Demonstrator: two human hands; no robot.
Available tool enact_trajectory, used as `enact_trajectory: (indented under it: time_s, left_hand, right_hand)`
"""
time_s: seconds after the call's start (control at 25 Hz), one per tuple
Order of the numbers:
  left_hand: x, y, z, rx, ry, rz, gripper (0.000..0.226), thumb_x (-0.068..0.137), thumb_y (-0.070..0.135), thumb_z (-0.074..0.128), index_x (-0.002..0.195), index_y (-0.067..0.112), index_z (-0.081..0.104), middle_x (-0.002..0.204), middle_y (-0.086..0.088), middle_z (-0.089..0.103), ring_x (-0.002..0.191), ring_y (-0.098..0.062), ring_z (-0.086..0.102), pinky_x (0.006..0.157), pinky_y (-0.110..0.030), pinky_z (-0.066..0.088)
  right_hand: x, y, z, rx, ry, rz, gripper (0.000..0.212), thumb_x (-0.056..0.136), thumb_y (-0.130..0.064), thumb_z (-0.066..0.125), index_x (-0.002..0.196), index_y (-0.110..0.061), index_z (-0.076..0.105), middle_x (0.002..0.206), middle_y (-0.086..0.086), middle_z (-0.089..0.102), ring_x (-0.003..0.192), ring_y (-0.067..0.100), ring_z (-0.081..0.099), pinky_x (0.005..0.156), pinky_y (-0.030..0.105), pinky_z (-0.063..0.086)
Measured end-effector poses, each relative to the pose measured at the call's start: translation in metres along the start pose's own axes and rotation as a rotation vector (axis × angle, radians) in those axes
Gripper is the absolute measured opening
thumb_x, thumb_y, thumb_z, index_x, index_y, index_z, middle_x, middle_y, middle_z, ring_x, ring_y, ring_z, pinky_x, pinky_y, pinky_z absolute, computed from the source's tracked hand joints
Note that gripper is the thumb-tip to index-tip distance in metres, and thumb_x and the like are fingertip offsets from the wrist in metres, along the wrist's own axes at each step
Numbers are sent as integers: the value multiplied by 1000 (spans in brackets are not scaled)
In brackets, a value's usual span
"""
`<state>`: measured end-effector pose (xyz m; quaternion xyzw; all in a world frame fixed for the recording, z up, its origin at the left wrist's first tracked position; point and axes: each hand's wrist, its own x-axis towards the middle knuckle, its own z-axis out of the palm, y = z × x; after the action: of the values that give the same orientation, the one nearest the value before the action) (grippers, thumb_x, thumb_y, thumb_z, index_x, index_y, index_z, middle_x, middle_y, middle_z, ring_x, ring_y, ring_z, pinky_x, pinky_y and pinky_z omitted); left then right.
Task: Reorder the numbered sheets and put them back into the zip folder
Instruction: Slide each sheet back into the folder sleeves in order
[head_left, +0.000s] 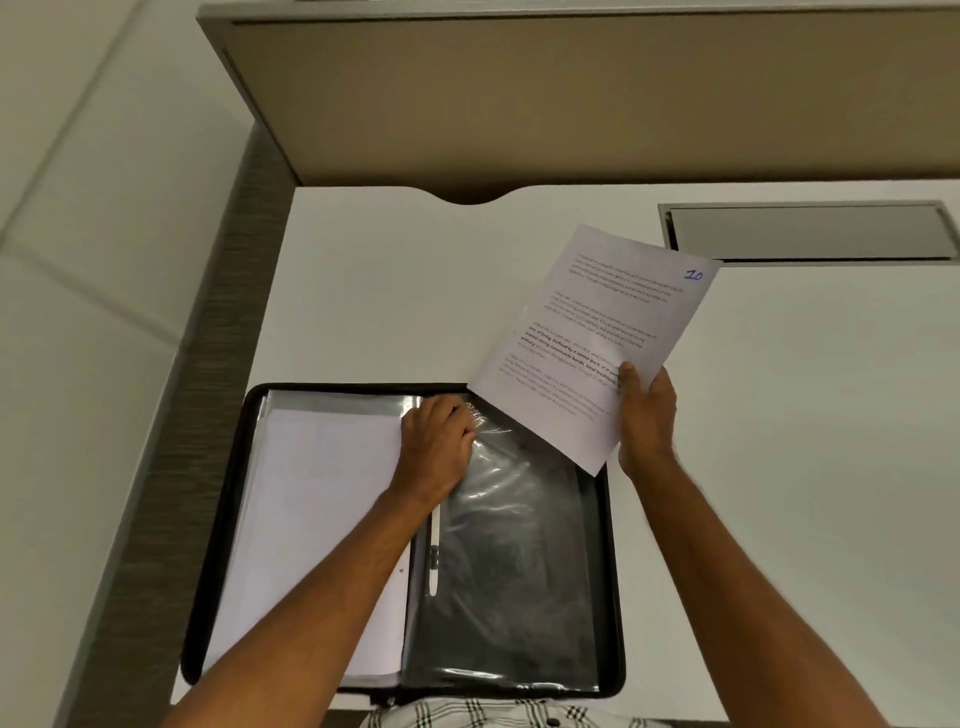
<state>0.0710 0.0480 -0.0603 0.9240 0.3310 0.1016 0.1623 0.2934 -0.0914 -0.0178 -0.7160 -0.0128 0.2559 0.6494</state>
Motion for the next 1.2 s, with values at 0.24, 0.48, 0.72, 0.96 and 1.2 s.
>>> enact_trajectory:
  time_s: [0.24, 0.48, 0.72, 0.96, 1.2]
  left_hand:
    - [14, -1, -19, -57, -158, 35, 13, 80, 14, 53, 81, 25, 46, 84, 11, 51, 89, -17, 52, 111, -47, 27]
    - [34, 6, -28, -171, -249, -47, 30, 80, 29, 60, 109, 29, 53, 90, 14, 53, 95, -8, 51, 105, -36, 21]
    - [39, 9, -18, -60, -248, -85, 5, 90, 28, 61, 87, 31, 63, 98, 11, 56, 98, -12, 52, 97, -36, 20]
    - [40, 16, -15, -74, -190, -46, 18, 98, 13, 56, 92, 30, 53, 77, 11, 61, 78, -14, 57, 95, -34, 26]
    - [40, 16, -12, -2, -178, -22, 22, 98, 10, 55, 91, 30, 50, 69, 9, 57, 69, -15, 55, 92, -32, 24]
  right_hand:
    - [-1, 1, 6, 324, -99, 292, 49, 103, -3, 61, 148, -20, 51, 135, 3, 69, 122, 24, 68, 98, 43, 60]
    - [0, 6, 9, 269, -193, 401, 50, 99, 4, 64, 144, -16, 55, 133, 8, 71, 120, 30, 69, 94, 52, 62]
    - [18, -1, 5, 319, -69, 366, 41, 98, -3, 68, 137, -11, 59, 127, 9, 72, 114, 29, 72, 89, 47, 64]
    - [36, -12, 16, 383, -39, 368, 44, 98, -5, 70, 140, -5, 56, 128, 15, 72, 111, 30, 74, 94, 55, 61]
    - [42, -19, 40, 302, -81, 304, 44, 99, -7, 70, 140, -13, 55, 130, 10, 71, 112, 28, 73, 90, 50, 63]
